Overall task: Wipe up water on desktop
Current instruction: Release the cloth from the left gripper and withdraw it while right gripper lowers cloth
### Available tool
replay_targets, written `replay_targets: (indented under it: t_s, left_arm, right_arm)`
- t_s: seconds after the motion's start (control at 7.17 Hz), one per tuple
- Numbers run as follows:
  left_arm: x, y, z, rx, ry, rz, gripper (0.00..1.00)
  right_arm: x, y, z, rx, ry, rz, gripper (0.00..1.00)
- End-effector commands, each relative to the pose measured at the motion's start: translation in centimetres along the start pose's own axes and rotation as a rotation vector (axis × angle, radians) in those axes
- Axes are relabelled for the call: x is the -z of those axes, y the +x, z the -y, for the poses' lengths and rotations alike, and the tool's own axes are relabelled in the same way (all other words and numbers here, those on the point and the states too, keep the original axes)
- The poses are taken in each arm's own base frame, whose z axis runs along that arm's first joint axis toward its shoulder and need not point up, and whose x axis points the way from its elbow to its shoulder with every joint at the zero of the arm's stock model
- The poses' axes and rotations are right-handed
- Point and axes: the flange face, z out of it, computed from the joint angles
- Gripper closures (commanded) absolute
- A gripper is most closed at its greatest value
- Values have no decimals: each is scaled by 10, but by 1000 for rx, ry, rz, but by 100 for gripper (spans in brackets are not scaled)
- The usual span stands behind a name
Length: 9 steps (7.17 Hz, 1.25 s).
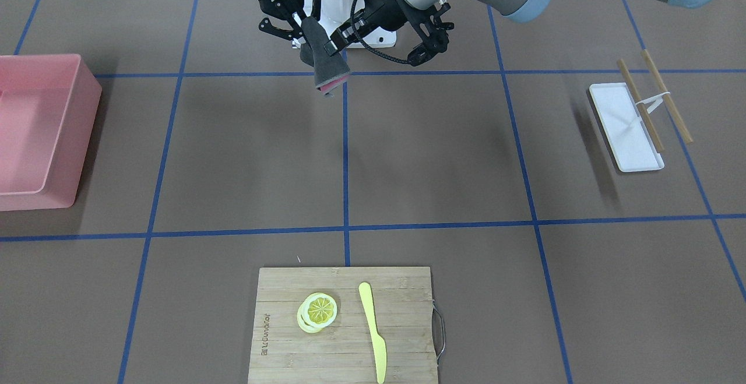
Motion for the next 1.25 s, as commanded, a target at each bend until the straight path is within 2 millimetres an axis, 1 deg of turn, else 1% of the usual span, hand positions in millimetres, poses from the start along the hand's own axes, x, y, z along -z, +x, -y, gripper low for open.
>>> replay_targets:
  t_s: [0.0,0.14,0.28,0.42,0.56,0.7,0.84,0.98,1.12]
  left_arm:
    - [31,12,28,-7,53,-41,10]
    - [54,20,46,2,89,-71,3]
    - [76,28,61,13,125,-102,3]
    - [98,26,81,11,162,-124,3]
    - [104,12,98,-66,191,-106,3]
    - [106,1,114,-128,215,-83,3]
    - [115,-12,135,-150,247,-69,3]
    - [122,-21,148,-165,268,-59,3]
    - [130,-30,161,-184,289,-48,3]
  right_arm:
    - [2,-1,1,-83,1,1,100]
    - [8,5,3,-188,14,-18,100]
    - [15,11,6,-262,21,-95,100]
    - [34,14,12,-296,6,-190,100]
    - [54,22,23,-322,-10,-268,100]
    - [57,38,28,-324,-65,-338,100]
    - [61,63,41,-369,-144,-374,100]
    - [71,89,55,-424,-204,-388,100]
    - [70,107,48,-437,-250,-420,100]
